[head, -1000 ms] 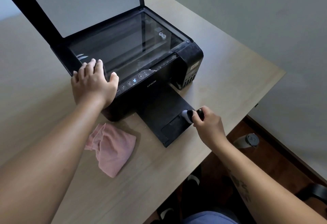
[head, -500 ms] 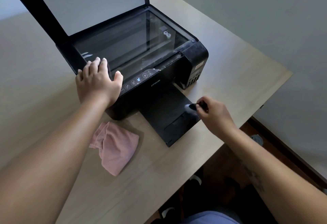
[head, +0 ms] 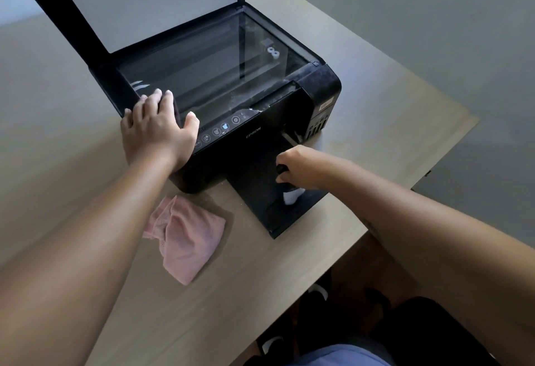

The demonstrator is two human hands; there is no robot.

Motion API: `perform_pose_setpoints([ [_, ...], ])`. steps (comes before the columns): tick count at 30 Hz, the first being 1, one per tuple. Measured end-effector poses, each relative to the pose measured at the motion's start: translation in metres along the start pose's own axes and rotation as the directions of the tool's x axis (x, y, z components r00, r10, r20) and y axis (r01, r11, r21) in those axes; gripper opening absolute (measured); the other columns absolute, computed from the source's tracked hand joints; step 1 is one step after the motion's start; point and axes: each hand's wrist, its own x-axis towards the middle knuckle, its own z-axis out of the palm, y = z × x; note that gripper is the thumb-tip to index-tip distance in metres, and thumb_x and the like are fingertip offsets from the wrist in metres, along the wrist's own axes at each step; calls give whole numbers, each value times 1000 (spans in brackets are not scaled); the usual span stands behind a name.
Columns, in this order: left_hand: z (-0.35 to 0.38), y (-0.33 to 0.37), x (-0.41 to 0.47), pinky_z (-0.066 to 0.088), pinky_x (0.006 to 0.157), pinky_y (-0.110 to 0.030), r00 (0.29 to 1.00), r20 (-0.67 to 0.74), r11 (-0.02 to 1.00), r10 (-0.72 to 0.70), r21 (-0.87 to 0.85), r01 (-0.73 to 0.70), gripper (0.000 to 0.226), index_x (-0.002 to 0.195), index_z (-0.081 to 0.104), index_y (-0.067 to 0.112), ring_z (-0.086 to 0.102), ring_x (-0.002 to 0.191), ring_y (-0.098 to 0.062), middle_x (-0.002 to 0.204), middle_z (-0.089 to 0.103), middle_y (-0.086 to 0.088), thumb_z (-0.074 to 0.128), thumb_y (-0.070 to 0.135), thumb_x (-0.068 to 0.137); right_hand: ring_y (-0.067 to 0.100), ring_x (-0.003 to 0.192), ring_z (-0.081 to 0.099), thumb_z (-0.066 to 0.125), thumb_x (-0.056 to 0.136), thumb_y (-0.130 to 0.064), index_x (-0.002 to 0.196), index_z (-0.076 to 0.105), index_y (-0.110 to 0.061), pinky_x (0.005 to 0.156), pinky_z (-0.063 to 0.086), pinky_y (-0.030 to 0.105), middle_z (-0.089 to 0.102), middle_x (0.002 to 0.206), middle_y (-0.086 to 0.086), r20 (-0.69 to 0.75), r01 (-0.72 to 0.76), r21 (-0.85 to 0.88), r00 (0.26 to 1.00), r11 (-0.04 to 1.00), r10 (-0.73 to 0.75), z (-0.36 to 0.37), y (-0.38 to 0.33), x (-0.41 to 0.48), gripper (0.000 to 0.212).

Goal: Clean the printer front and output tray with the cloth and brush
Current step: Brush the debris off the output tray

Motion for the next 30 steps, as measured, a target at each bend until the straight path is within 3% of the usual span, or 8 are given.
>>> perform_pose_setpoints([
  [5,-1,0,3,9,119,-45,1000,-2,1000,-2,-4,2,69,150,30,21,17,146,-21,159,24,-1,32,57,90,23,81,53,54,97,-28,103,59,-10,63,38,26,56,92,6,78,10,-36,997,999,-7,-12,2,-9,20],
  [10,0,-1,0,9,119,-45,1000,3,1000,-5,-6,5,70,149,30,21,17,146,-21,159,24,0,31,57,89,23,71,54,56,94,-30,80,53,-12,58,39,26,54,70,1,196,-31,-153,979,988,61,-25,5,-13,22],
  [13,0,0,0,9,120,-45,1000,2,1000,-5,-12,5,69,149,30,21,16,146,-21,159,24,0,32,57,90,21,64,52,56,91,-27,81,60,-9,56,40,27,54,67,3,263,-63,-182,958,981,111,-22,8,-19,21],
  [17,0,0,0,9,119,-45,1000,-1,1000,-4,-8,4,69,150,30,21,17,146,-21,159,24,-1,32,56,90,29,75,54,53,94,-25,78,60,-8,64,41,31,55,73,8,36,-103,-124,994,987,108,-17,20,-28,24],
  [19,0,0,0,9,120,-45,1000,0,1000,-3,-8,3,69,150,30,21,17,146,-22,159,24,-1,33,56,90,29,80,57,49,96,-26,94,64,-5,66,42,32,62,87,11,-74,-110,-121,992,987,102,-9,22,-32,26],
  [23,0,0,0,9,120,-45,1000,2,1000,-6,-7,6,69,150,30,21,17,146,-21,160,24,-1,32,56,90,23,72,51,51,95,-27,95,66,-3,55,38,25,58,81,8,-18,-98,-30,995,995,98,4,19,-36,28],
  [25,0,0,0,9,119,-45,1000,6,1000,-4,-7,4,69,150,30,21,17,146,-21,160,23,-1,32,56,91,24,71,50,52,94,-27,93,64,-5,60,38,26,55,78,8,-89,-128,-8,988,992,127,6,21,-36,26],
  [30,0,-1,1,9,119,-45,1000,8,1000,-2,-3,2,69,150,29,21,16,146,-21,160,23,-1,32,56,91,25,66,47,54,92,-22,83,61,-2,46,33,25,52,74,11,-18,-139,-83,990,987,138,4,18,-34,23],
])
